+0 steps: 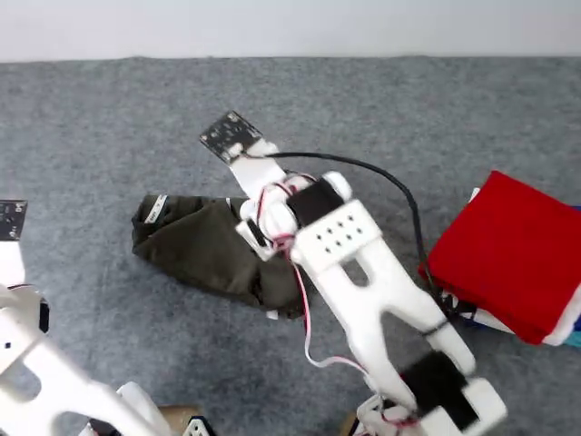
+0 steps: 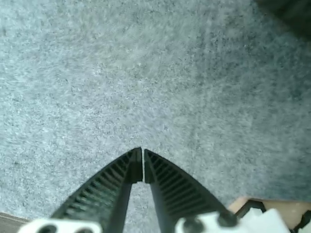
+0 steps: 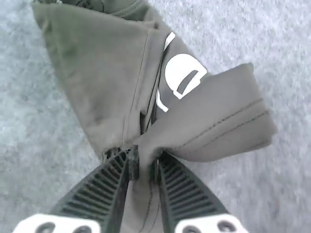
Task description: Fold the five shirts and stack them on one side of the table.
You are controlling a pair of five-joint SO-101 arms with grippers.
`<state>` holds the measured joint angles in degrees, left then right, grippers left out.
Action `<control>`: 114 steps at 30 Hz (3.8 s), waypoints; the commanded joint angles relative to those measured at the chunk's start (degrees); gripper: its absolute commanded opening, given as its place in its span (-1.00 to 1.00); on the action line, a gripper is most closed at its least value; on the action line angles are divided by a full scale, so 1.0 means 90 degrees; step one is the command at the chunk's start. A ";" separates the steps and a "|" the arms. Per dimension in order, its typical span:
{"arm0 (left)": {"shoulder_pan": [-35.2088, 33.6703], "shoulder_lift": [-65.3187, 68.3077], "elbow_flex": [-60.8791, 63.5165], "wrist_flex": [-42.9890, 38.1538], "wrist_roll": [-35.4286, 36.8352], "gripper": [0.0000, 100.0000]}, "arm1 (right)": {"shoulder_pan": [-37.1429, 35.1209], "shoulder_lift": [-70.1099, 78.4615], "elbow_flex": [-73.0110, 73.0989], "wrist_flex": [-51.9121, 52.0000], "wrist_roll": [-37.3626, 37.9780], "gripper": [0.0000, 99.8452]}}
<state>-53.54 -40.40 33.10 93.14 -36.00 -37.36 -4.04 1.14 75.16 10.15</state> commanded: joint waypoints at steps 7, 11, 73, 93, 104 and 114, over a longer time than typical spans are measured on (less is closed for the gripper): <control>-0.0010 -0.0156 -0.0024 -0.0147 0.0107 -0.97 | -0.0132 0.1783 -0.2930 0.0913 -0.0039 -0.98; 0.0000 -0.0156 -0.0044 -0.0147 0.0107 -0.97 | -0.0357 0.2388 -0.3985 0.1294 -0.0039 -0.98; -0.0010 -0.0156 -0.0015 0.0049 0.0117 -0.97 | -0.1538 0.6657 -0.9455 0.1958 -0.0029 -0.58; 0.0010 -0.0156 -0.0015 0.0039 0.0107 -0.97 | -0.1060 0.7985 -0.9348 0.1939 0.1172 -0.98; 0.0020 -0.0147 -0.0005 0.0039 0.0107 -0.97 | -0.2349 0.7399 -0.9358 0.1832 0.1162 -0.98; 0.0020 -0.0147 -0.0005 0.0039 0.0088 -0.97 | -0.1206 0.6872 -0.9348 0.1402 0.1172 -0.98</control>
<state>-53.54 -40.40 33.27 93.14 -35.56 -52.75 62.42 -81.14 90.11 20.35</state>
